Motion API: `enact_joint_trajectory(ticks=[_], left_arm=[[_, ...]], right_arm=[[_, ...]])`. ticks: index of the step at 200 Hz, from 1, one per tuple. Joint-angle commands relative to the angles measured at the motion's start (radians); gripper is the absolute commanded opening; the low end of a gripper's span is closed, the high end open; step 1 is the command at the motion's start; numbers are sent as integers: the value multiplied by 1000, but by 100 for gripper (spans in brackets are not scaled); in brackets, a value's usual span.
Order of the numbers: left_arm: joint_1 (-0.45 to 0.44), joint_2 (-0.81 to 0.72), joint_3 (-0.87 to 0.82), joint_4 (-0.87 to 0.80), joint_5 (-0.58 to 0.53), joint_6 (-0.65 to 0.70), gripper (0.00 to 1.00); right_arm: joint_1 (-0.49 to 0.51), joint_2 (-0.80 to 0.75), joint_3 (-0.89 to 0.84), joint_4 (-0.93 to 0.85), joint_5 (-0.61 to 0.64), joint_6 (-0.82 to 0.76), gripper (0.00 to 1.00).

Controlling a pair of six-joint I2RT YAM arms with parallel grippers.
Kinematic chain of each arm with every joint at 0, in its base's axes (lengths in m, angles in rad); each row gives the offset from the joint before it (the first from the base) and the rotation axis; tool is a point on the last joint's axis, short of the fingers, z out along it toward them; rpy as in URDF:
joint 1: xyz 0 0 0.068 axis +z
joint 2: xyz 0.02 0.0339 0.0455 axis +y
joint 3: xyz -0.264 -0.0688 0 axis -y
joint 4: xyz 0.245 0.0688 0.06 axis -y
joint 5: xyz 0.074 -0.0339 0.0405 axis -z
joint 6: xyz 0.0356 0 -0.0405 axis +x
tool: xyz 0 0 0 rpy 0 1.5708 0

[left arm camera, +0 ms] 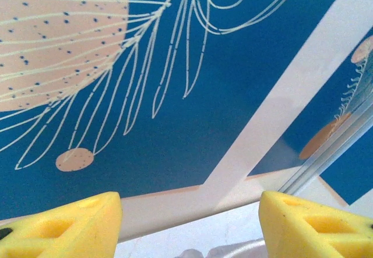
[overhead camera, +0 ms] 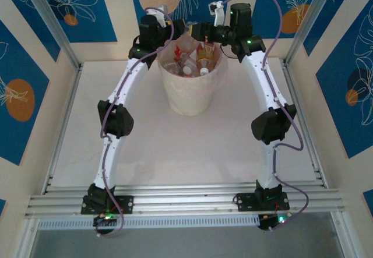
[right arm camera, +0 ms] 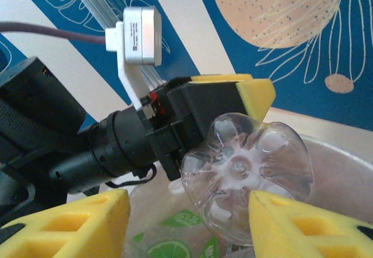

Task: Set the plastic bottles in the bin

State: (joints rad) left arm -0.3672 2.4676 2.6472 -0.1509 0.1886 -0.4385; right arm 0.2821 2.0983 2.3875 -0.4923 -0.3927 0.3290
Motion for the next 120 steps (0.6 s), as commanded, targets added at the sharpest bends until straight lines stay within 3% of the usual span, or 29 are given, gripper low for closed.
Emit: enact_joint_trajectory(ticks=[1,40,84,120], left_arm=[[-40,-54,33,-42,86,71,63],[-55,-80,31,-109,168,200,64],[-59,-123,25,-185,73,234,67],[-58,-186,-24,-200,0,247,67]], right_arm=[[25,-72,-65,-12,-12,-41,54],[45,-184,-211,-31,27,-85,52],[65,-356,-419,-20,115,-108,52],[72,-436,-471,-67,183,-133,52]])
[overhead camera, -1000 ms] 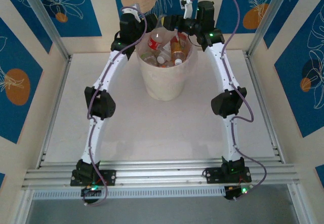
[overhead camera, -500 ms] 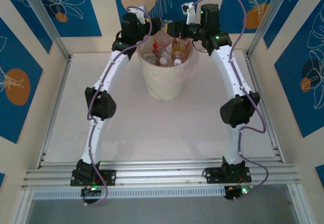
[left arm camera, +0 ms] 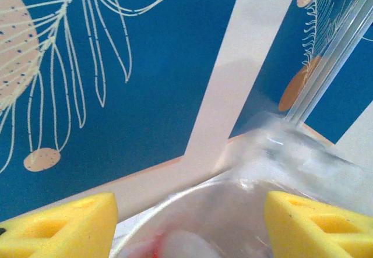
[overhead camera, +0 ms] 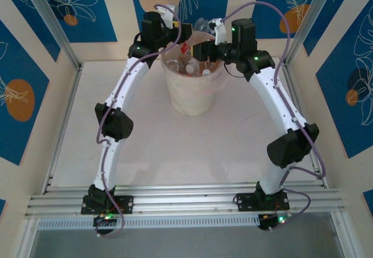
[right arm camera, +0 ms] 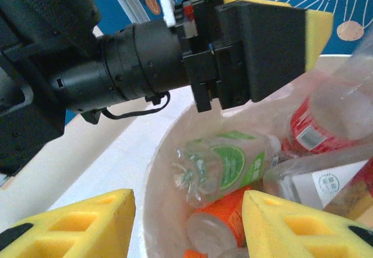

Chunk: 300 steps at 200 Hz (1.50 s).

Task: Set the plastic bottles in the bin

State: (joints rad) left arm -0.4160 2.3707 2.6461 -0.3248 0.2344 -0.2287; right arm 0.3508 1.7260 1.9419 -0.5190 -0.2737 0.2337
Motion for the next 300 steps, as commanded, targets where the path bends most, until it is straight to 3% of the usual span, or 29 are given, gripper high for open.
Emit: enact_joint_trajectory(ticks=[1,41,52,79,110,131,188,216,242,300], left_arm=[[-9,-92,-27,-25,-46,38,67],[-10,-147,-128,-1,-57,44,67],[-10,-154,-144,7,-64,29,67],[-12,-178,-186,14,-137,-17,66],[-12,-218,-220,-64,-312,-83,66],[-10,-287,-324,-50,-378,-110,67],[-11,-492,-617,63,-446,-111,69],[-10,-557,-703,100,-472,-92,69],[-9,-600,-760,89,-496,-94,70],[-1,-711,-905,124,-498,-109,71]], right_arm=[[3,-66,-26,-41,68,-39,52],[-10,-47,93,-77,360,-10,58],[-36,-5,150,-77,354,6,61],[-76,160,342,-99,330,36,82],[-90,401,666,-184,300,45,94],[-93,503,777,-184,289,52,100],[-103,586,749,-71,181,88,100],[-101,620,750,-27,117,109,94],[-96,645,756,-3,114,113,86],[-86,673,785,18,128,65,81]])
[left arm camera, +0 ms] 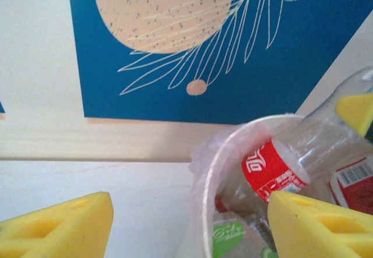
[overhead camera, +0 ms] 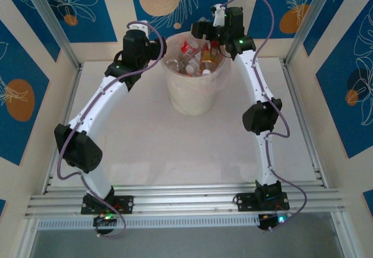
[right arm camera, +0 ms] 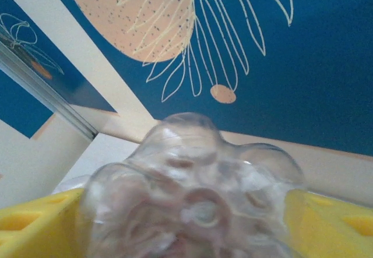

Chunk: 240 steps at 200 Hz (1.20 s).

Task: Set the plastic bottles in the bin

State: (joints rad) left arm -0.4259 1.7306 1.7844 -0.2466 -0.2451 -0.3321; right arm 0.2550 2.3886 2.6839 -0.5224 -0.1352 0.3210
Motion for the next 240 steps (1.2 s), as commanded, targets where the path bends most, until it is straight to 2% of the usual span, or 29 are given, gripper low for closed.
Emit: enact_joint_trajectory(ticks=[1,28,51,60,156,189,240], left_arm=[[9,-72,-46,46,-19,-6,71],[12,-106,-95,63,-27,-10,71],[15,-118,-110,62,-29,-12,71],[15,-119,-111,61,-29,-10,71],[33,-119,-123,63,-31,9,71],[38,-114,-120,61,-25,4,71],[39,-100,-102,45,-17,10,71]], right_arm=[[10,11,43,22,-11,-24,81],[19,14,42,30,9,-66,63],[37,9,56,21,38,-129,43],[48,5,63,14,59,-166,40],[208,-126,-55,42,346,-727,39],[216,-183,-144,47,389,-819,38],[217,-321,-414,181,386,-926,38]])
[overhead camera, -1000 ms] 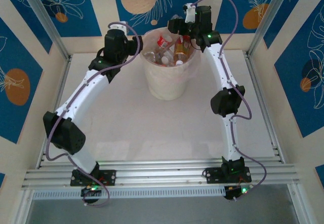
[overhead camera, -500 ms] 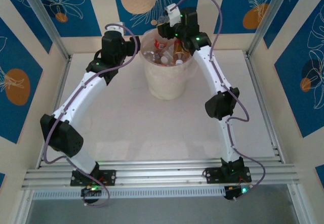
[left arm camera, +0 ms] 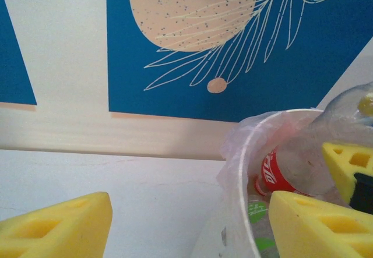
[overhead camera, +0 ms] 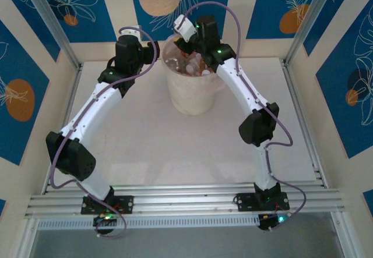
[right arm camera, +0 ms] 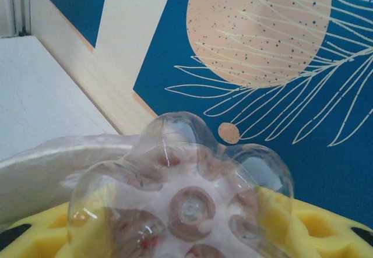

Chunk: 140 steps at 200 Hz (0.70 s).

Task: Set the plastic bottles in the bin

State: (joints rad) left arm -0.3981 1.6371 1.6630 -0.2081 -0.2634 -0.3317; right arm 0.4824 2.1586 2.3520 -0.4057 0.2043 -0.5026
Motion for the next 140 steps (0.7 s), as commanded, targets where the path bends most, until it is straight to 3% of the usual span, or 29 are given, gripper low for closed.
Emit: enact_joint_trajectory(ticks=[1,67,94,124,140], left_arm=[[11,-6,20,6,1,10,71],[12,13,70,-30,11,28,71],[13,30,98,-50,30,29,71],[12,92,192,-94,70,26,72],[11,149,274,-124,112,26,72]], right_arm=[[-10,-94,-86,66,45,-103,38],[7,-228,-256,-10,-54,-153,45],[11,-284,-289,-82,-114,-162,64],[15,-342,-315,-166,-178,-161,68],[18,-379,-362,-171,-189,-164,76]])
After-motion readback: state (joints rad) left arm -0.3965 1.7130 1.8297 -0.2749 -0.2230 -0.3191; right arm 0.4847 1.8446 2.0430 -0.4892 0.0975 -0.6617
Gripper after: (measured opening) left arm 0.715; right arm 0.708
